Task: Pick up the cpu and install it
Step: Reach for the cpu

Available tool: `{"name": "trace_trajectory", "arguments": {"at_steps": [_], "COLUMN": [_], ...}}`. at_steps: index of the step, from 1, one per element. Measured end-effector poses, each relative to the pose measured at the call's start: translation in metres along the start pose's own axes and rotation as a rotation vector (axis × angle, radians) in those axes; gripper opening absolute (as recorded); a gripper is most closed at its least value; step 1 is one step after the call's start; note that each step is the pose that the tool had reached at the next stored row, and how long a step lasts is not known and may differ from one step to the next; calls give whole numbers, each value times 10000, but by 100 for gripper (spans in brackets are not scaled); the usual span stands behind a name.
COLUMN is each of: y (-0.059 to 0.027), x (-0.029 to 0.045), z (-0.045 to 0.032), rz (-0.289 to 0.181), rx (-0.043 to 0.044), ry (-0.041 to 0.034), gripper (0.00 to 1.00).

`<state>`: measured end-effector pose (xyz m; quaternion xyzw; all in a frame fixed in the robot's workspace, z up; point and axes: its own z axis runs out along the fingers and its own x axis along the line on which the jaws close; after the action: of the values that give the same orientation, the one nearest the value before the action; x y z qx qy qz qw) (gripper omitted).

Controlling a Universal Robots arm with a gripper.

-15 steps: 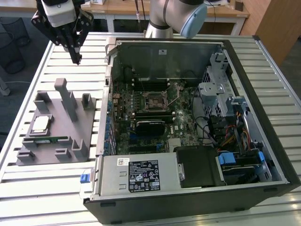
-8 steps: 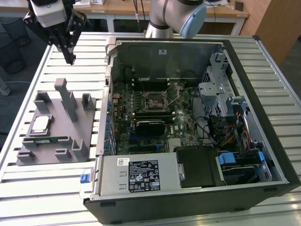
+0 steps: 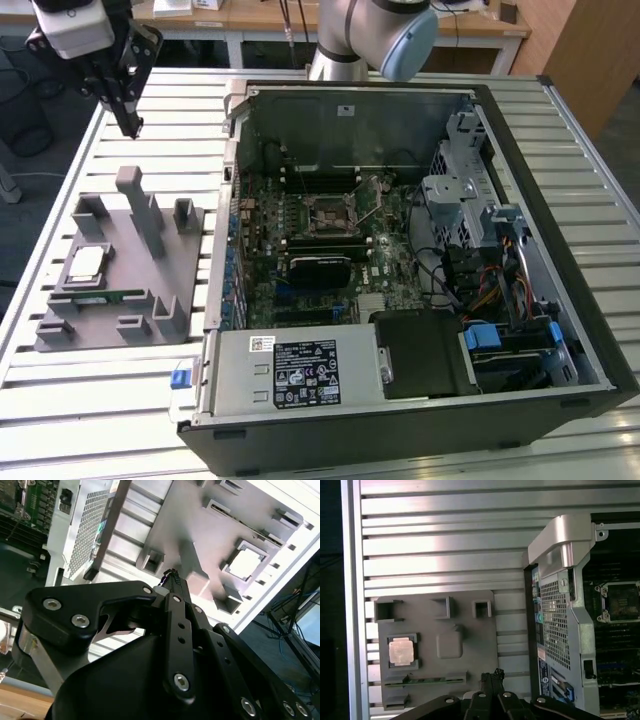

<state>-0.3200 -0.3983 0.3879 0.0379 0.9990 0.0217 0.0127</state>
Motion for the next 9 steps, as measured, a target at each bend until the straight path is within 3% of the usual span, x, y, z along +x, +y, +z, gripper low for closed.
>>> {"name": "trace_trajectory", "arguments": {"at_steps": [9], "y": [-16], "x": [206], "z": [1], "rz": [0], "rx": [0], "ry": [1], "gripper": [11]}}
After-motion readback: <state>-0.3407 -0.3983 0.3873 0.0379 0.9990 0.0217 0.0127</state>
